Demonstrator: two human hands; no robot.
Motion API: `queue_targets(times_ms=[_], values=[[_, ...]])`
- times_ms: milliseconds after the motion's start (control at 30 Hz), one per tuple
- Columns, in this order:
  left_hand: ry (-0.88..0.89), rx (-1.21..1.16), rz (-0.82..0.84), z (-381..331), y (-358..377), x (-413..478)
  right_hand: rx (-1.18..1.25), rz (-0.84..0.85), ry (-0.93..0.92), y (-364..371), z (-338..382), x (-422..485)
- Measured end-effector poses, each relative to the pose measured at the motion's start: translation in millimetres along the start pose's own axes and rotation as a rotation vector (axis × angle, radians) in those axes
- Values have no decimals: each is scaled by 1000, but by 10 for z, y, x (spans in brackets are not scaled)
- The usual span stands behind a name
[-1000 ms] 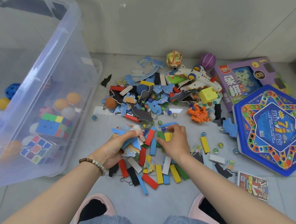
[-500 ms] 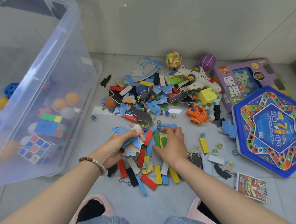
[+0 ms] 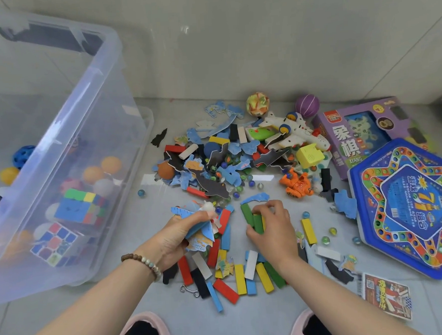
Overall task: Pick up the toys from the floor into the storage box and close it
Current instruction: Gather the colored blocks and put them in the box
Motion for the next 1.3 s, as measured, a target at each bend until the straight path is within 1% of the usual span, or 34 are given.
queue_targets(times_ms=[100,300,400,500,633,733,800,867,967,1067,1133,1233,1300], values=[[11,11,0,-13,18,34,101,24,0,-33,-73,17],[34,24,-25,-134,126,21,544,43,105,-205,-91,11],[85,21,-36,-372,194,-121,783,122,145,-439,113,-10],[150,38,-33,-764,261,-437,931,193,134,-811,510,-85],[292,113,9,-1417,236,-1171,938,335,-16,-1365,1438,-251],[402,108,-24,-1824,-117,-1776,929,460,-131,-1577,2275,-377],[431,89,-90,-1940,-480,-2091,905,520,-180,-1503,2821,-407],[425,15,-210,-1898,-917,-2286,890,591,-186,-1271,3332,-429],[339,-103,-327,-1700,-1530,-2386,874,711,-98,-740,3966,-388],[277,-211,-368,-1553,-2040,-2292,850,804,18,-269,4298,-231],[244,-243,-363,-1499,-2240,-2163,814,821,66,-68,4341,-92],[208,-260,-322,-1458,-2320,-1939,761,796,85,34,4269,67],[182,-267,-328,-1432,-2347,-1800,754,817,73,27,4220,124]])
Point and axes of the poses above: each hand's wrist, its own x-axis towards the middle knuckle, its own y-axis out of the palm, z = x × y, the point moved 6 cm from there along x, towards the middle knuckle, and after that the axes turned 11 degrees about z, right-handed, at the moved point
